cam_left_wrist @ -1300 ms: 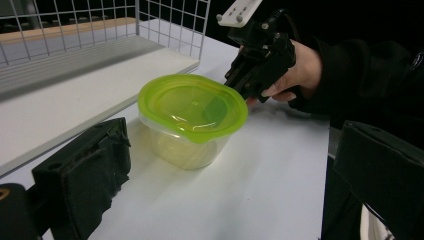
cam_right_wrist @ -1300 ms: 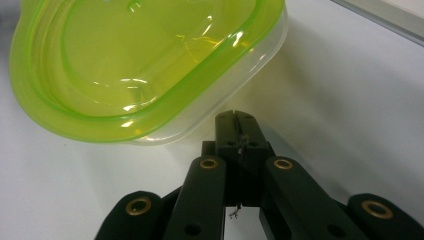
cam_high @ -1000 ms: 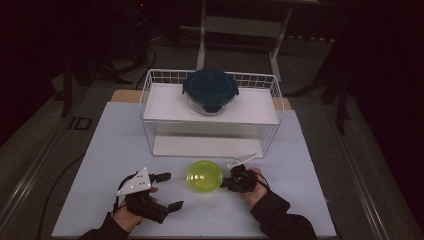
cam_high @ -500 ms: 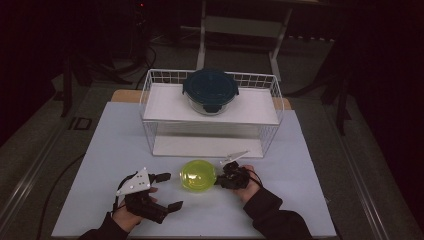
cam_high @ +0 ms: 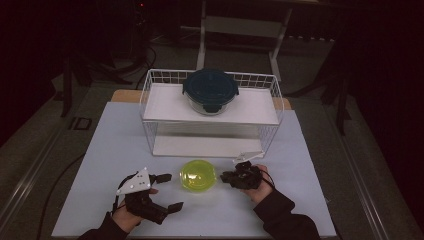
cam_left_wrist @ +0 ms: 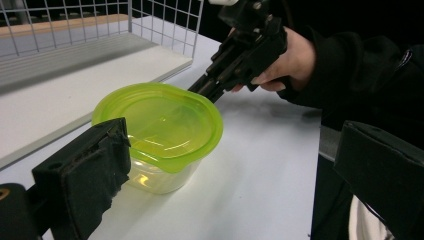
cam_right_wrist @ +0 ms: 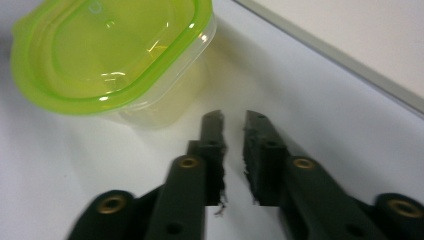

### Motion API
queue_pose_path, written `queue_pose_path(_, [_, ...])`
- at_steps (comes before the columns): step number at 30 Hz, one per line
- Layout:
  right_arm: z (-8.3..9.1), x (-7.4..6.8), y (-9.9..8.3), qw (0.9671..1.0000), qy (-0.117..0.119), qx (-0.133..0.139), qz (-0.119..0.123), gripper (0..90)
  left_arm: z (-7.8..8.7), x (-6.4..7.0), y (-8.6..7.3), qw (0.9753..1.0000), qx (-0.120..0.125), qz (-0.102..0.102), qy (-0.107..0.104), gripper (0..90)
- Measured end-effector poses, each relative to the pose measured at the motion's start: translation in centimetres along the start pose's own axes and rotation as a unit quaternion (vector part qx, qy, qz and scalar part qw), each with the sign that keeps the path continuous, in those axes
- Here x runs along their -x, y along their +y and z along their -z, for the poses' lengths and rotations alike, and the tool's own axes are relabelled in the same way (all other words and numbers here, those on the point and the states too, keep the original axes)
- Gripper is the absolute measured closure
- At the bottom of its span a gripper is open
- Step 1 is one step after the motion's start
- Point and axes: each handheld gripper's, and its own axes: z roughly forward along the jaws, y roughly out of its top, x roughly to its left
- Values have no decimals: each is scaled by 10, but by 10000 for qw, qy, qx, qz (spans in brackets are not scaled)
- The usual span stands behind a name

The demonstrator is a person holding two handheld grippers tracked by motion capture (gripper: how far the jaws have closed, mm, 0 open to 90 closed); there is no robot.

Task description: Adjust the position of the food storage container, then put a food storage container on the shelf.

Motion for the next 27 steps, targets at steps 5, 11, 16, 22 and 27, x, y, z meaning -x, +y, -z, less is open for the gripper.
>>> queue_pose_path(5, [14,-1,-3,9998,-111,142,-29,648,1,1,2,9999,58,99,-56,12])
queue_pose_path(11, [31,1,-1,9990,-76,431,-121,364,4,0,5,9996,208,103,177,12])
queue_pose_path(16, [41,0,4,9968,277,737,-94,197,9,0,11,9986,283,62,435,12])
queue_pose_path(22, [50,-4,13,9929,457,1099,-18,203,15,-1,21,9967,378,62,711,12])
queue_pose_path(27, [56,-7,21,9905,537,1257,127,215,14,-3,29,9954,413,195,839,11])
